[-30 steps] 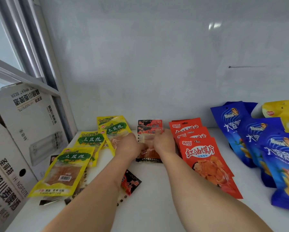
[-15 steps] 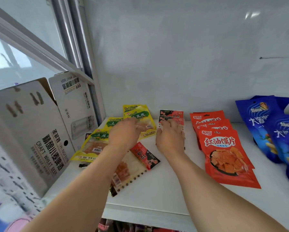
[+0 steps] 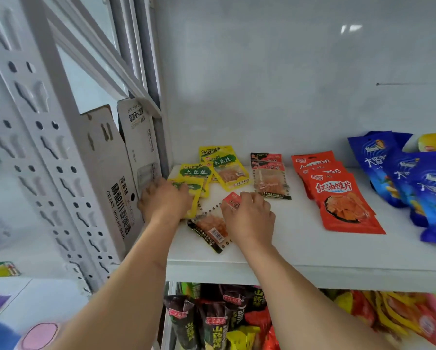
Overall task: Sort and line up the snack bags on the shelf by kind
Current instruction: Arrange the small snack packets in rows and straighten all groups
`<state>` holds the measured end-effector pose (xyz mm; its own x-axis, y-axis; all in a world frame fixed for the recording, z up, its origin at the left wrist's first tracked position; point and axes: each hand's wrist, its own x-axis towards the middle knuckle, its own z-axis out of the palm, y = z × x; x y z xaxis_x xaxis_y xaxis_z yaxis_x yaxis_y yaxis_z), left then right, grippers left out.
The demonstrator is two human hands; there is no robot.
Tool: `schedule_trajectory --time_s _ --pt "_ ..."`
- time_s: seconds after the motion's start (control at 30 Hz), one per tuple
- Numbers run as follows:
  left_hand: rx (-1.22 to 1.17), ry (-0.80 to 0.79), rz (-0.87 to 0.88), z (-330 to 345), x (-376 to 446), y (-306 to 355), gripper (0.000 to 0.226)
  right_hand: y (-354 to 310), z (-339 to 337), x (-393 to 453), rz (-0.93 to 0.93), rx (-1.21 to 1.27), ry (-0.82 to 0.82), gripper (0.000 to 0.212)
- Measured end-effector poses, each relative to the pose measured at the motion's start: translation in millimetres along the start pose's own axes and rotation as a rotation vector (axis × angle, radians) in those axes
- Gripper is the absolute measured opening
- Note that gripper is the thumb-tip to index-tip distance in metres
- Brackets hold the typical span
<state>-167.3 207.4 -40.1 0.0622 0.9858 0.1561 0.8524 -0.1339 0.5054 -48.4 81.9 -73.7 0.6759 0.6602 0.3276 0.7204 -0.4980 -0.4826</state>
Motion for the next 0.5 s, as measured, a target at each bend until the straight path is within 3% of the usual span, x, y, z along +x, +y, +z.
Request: schedule_trajectory --time_s 0.1,0.23,0.37,0.5 --pt "-0.018 -0.16 -0.085 3.0 -4.7 -7.7 0.07 -5.8 5.8 -18.9 0.067 -0.064 -0.027 0.066" --pt "-0.022 -0.29 -0.043 6.1 -19.8 -8.1 0.068 -7.8 6.5 -30.7 0.121 -0.113 -0.01 0.074" --pt "-0.154 -0.263 0.001 3.3 -25.2 -9.6 0.055 -2.3 -6.4 -26.7 0.137 -0.162 -0.011 0.082" --pt "-0.217 -0.166 -0.114 -5.8 -16.7 -15.1 0.051 4.2 -18.9 -20.3 0.174 -0.237 -0.051 0.088"
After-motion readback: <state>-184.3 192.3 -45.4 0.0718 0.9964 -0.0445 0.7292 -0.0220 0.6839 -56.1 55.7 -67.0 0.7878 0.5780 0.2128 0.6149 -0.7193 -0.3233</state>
